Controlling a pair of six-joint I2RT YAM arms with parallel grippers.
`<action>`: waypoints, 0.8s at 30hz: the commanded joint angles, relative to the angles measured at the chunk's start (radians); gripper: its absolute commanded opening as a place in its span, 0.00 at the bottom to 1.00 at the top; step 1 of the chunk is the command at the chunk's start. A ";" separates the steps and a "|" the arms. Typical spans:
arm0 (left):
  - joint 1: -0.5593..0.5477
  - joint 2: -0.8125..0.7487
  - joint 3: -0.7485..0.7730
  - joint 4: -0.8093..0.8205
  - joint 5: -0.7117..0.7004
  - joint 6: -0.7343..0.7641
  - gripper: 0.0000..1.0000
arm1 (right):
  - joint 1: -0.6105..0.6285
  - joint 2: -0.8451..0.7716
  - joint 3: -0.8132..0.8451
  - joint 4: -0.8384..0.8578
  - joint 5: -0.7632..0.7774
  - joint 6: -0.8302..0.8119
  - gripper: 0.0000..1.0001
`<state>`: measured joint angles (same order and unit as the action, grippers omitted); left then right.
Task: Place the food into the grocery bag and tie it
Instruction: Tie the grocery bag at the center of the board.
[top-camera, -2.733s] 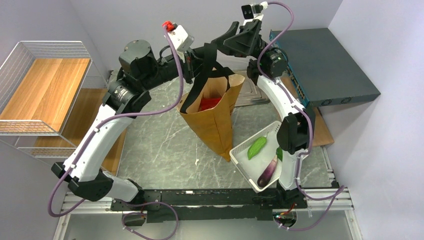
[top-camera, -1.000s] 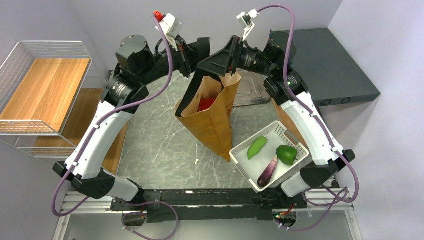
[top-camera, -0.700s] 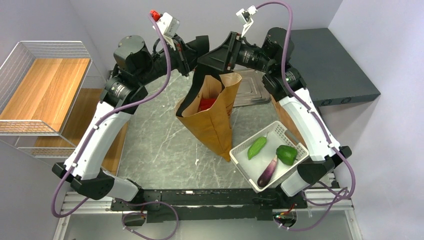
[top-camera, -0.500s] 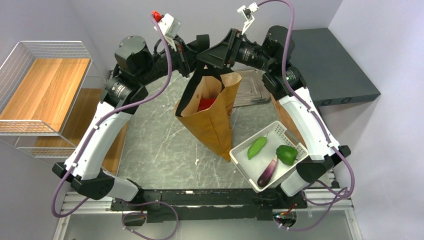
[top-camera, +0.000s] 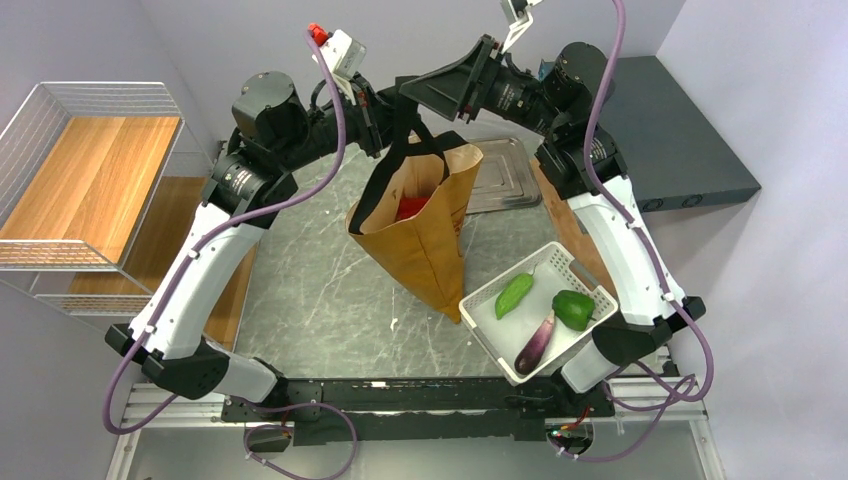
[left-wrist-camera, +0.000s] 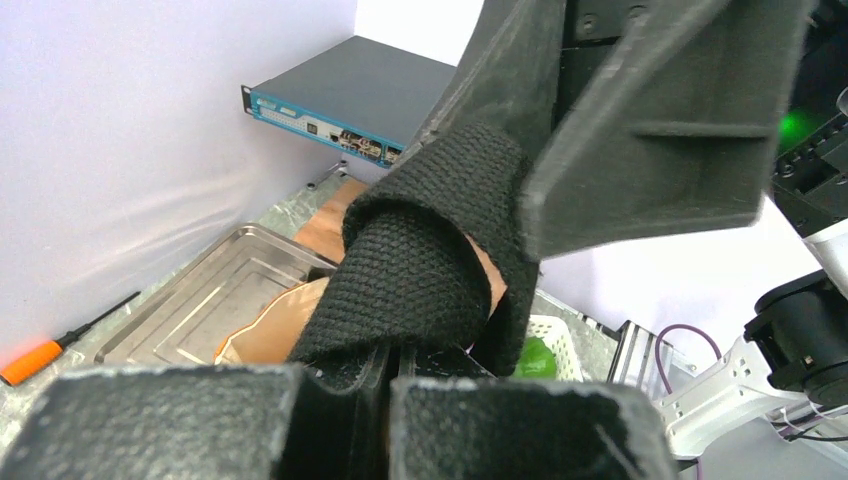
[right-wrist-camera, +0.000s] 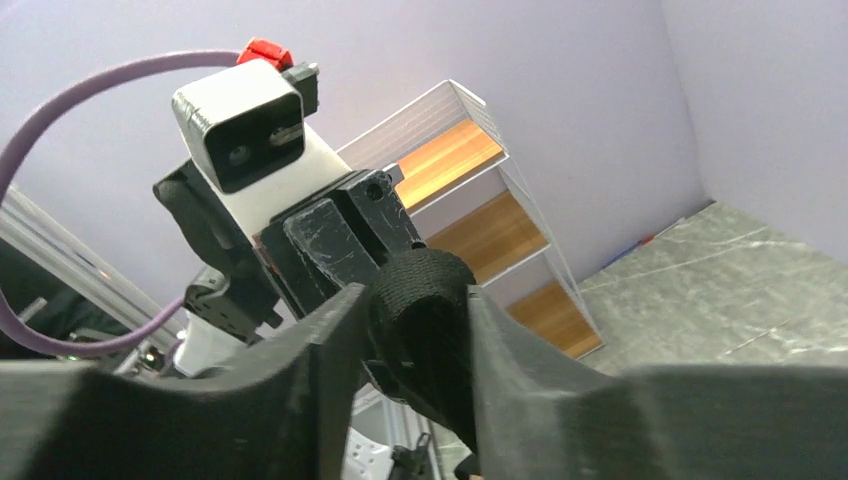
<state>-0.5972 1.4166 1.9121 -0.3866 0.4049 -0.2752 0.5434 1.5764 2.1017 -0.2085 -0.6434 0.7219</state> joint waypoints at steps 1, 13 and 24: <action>-0.007 -0.018 0.019 0.038 0.026 0.001 0.00 | 0.000 -0.008 0.006 0.019 0.022 -0.010 0.37; -0.007 -0.042 0.022 0.013 0.017 0.015 0.00 | -0.130 -0.095 -0.153 -0.006 0.060 0.025 0.00; -0.006 -0.045 0.048 0.005 0.039 -0.007 0.00 | -0.259 -0.204 -0.315 -0.071 -0.013 -0.006 0.02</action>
<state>-0.6212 1.4277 1.9026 -0.4309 0.4271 -0.2733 0.3531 1.4044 1.8091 -0.2577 -0.7418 0.7540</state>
